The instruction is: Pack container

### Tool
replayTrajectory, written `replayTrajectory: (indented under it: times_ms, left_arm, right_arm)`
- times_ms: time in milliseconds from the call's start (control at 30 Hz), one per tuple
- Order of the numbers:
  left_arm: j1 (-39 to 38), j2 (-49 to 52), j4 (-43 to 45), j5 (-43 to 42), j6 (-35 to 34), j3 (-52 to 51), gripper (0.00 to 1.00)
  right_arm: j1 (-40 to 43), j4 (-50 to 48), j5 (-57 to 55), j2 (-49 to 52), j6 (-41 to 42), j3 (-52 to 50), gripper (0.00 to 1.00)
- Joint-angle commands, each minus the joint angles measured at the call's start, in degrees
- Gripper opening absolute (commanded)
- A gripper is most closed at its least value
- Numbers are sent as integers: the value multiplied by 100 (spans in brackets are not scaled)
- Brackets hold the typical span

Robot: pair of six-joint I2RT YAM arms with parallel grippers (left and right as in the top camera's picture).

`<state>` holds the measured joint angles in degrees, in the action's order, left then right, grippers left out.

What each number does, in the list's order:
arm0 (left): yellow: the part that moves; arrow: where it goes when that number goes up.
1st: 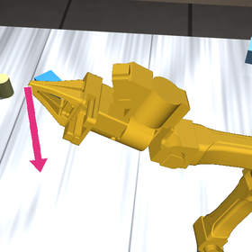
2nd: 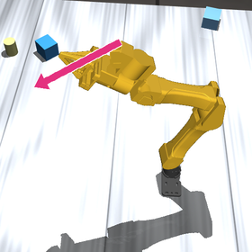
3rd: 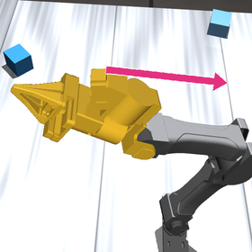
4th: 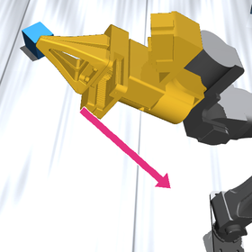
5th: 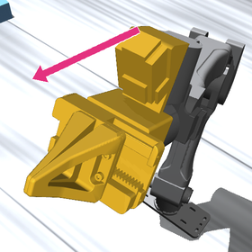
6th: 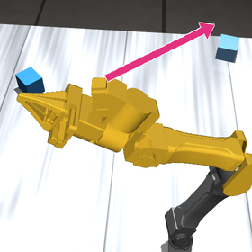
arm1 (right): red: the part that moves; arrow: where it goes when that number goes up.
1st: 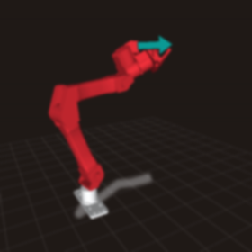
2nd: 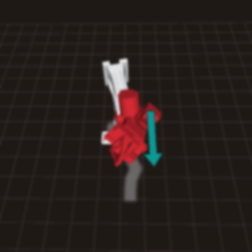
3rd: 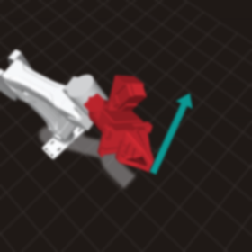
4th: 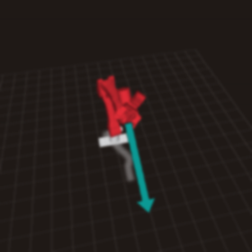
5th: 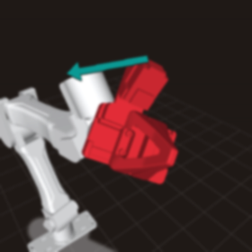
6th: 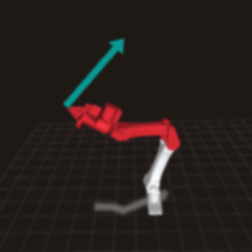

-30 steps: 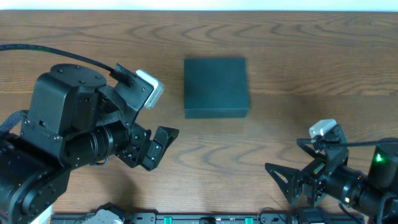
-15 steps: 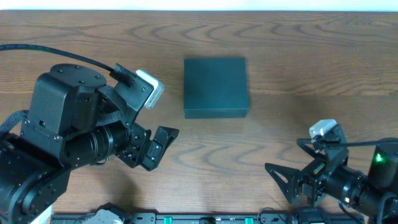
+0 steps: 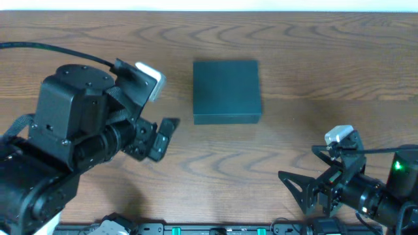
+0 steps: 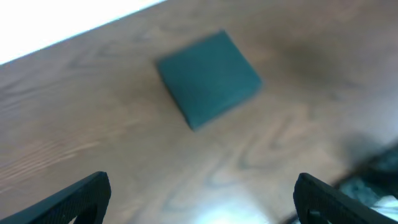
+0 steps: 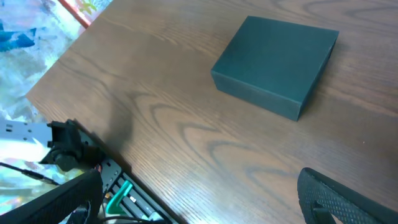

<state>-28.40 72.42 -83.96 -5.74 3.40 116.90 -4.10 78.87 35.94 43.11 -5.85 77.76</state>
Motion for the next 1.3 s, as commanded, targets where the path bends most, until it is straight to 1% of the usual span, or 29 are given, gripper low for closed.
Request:
replayTrajectory:
  times_ms: [0, 33, 167, 233, 400, 667, 767, 933, 1000, 1100, 1267]
  left_arm:
    - [0, -295, 286, 953, -501, -638, 95]
    - [9, -463, 492, 1082, -614, -1003, 95]
    - [262, -1117, 1202, 1099, -688, -2188, 95]
    - [531, -1582, 1628, 1056, -813, -2931, 95]
    - [1300, -2710, 2509, 699, -813, -4590, 95]
    - [2671, -4562, 3440, 243, -809, -6996, 95]
    - [3058, -5233, 3738, 46, -811, -7757, 95]
    - [3600, -6332, 4159, -339, -828, -8898, 95]
    - [3759, -6618, 4271, -494, -887, -9254, 95]
    - [3823, -6863, 4430, -566, -990, -9672, 95]
    - [3823, -6920, 4800, -575, -1032, -10118, 95]
  right_arm:
    - [-59, 22, -17, 0, -22, -22, 99]
    - [-59, 22, -17, 0, -22, -22, 99]
    - [-59, 22, -17, 0, -22, -22, 99]
    - [-59, 22, -17, 0, -22, -22, 99]
    - [-59, 22, -17, 0, -22, -22, 99]
    - [-59, 22, -17, 0, -22, -22, 99]
    - [-59, 22, -17, 0, -22, -22, 99]
    - [-59, 22, -17, 0, -22, -22, 99]
    - [-59, 22, -17, 0, -22, -22, 99]
    - [-59, 22, -17, 0, -22, -22, 99]
    - [-59, 22, -17, 0, -22, -22, 99]
